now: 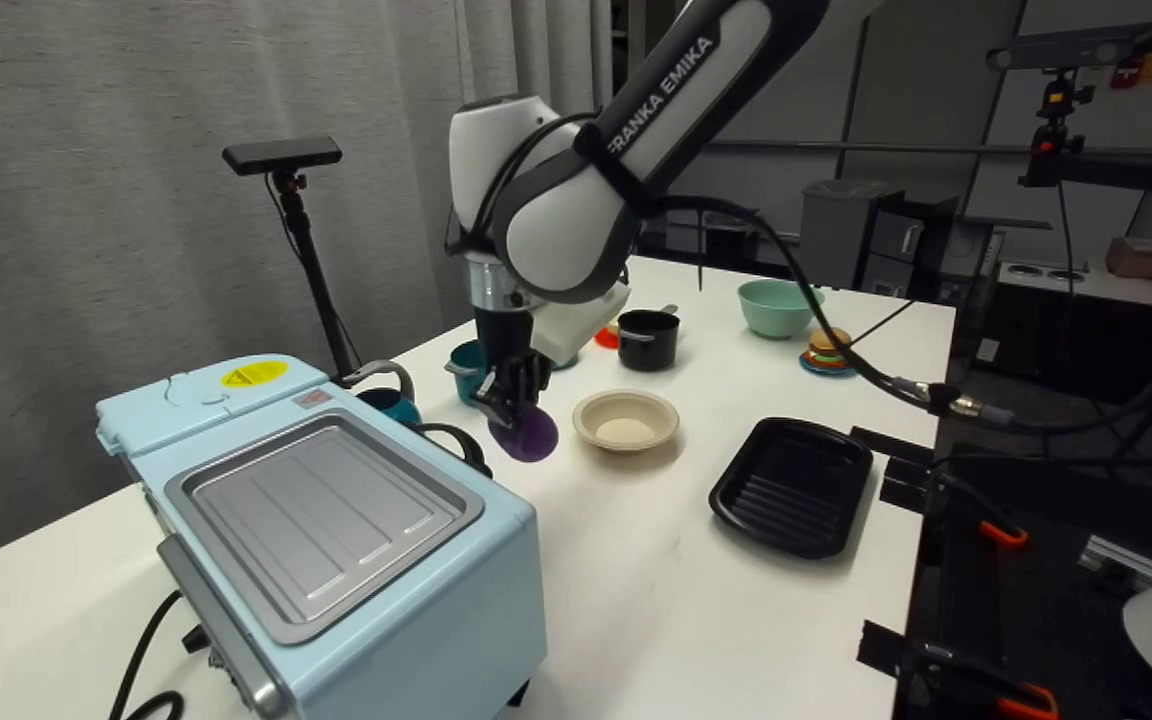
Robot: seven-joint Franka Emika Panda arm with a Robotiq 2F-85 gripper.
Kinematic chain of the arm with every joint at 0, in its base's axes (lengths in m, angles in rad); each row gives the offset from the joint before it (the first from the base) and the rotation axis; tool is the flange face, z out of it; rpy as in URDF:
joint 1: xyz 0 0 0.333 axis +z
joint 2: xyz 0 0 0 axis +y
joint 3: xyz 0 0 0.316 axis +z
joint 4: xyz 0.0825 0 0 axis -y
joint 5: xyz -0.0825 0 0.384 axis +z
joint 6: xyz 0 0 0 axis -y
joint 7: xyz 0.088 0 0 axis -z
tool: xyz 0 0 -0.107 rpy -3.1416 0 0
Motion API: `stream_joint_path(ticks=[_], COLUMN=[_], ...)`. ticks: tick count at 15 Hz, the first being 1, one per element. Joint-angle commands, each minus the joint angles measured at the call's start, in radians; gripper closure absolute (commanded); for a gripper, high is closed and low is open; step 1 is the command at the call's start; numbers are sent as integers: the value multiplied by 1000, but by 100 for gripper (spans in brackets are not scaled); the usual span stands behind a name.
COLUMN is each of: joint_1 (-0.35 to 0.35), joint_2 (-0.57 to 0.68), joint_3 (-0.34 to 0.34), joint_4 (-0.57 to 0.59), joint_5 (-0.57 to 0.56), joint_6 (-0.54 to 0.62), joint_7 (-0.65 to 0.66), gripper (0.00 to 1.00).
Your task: Put the purple plushy on the cream plate
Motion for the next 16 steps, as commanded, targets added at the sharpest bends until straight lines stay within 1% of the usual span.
stream_joint_path(ticks=[1,4,8,12,14,16], joint_1=[-49,-95,-152,-200,-215,-221], joint_2=[-148,-218,-254,-218,-185,-138], joint_3=[-2,-16,-40,-59,-65,-77], joint_4=[-109,-160,-194,-194,-184,-161], joint_5=[31,43,65,102,118,111], joint_6=[-16,-5,-6,-12,-9,0], joint_7=[-27,-33,-32,-38,-31,-12], gripper=[94,94,94,94,94,94])
